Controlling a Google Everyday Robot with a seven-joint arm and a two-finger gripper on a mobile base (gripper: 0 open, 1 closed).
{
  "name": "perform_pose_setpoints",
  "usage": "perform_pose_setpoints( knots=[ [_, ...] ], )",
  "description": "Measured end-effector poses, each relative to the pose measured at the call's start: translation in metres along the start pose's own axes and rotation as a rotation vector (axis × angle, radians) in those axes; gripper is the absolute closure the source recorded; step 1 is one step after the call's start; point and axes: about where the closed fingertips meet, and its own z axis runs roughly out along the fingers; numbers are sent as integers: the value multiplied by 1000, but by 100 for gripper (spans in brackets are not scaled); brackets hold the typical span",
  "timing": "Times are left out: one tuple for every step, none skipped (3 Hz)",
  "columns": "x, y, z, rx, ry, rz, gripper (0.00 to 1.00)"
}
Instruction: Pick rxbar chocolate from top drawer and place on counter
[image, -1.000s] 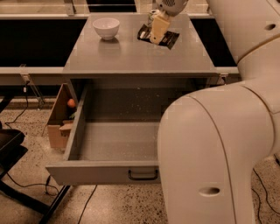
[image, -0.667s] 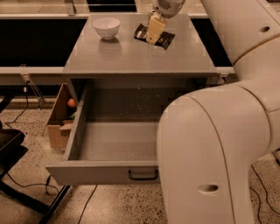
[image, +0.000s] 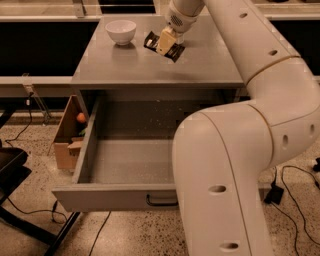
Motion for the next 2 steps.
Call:
perform_pose_setpoints(
  knots=[
    [12, -4, 40, -23, 7, 61, 100],
    [34, -5, 76, -64, 14, 178, 87]
  ],
)
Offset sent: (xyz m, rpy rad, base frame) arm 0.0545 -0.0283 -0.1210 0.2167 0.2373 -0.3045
